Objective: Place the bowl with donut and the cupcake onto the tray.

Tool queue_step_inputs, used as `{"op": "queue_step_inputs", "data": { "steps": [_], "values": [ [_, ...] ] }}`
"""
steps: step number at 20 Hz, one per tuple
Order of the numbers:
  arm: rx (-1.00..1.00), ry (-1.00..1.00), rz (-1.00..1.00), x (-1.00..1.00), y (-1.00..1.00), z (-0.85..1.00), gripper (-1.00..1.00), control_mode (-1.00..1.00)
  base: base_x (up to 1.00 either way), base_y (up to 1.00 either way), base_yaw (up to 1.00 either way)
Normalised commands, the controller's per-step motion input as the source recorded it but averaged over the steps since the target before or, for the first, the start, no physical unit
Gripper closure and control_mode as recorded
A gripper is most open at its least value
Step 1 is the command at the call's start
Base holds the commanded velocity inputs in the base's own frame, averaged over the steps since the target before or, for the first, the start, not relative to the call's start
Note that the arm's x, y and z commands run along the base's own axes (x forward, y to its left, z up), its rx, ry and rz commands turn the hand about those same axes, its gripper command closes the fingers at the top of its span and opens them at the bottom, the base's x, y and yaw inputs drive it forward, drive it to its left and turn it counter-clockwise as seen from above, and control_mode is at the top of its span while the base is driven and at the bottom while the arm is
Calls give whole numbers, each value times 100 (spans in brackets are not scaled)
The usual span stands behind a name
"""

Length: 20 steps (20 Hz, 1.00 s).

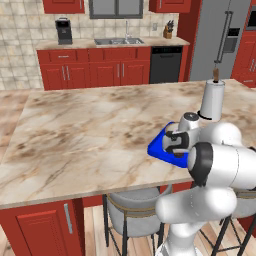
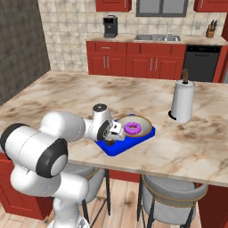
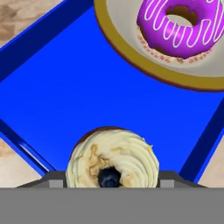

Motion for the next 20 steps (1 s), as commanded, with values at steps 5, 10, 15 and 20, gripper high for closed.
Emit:
{"op": "queue_step_inputs", "data": {
  "steps": [5, 10, 15, 20],
  "values": [
    [0, 0, 0, 4, 0, -12, 100, -100, 0, 0, 0],
    [0, 0, 0, 1, 0, -13, 100, -100, 0, 0, 0],
    [0, 0, 0, 0, 0, -10, 100, -100, 0, 0, 0],
    [0, 0, 0, 0, 0, -3, 100, -100, 0, 0, 0]
  ]
}}
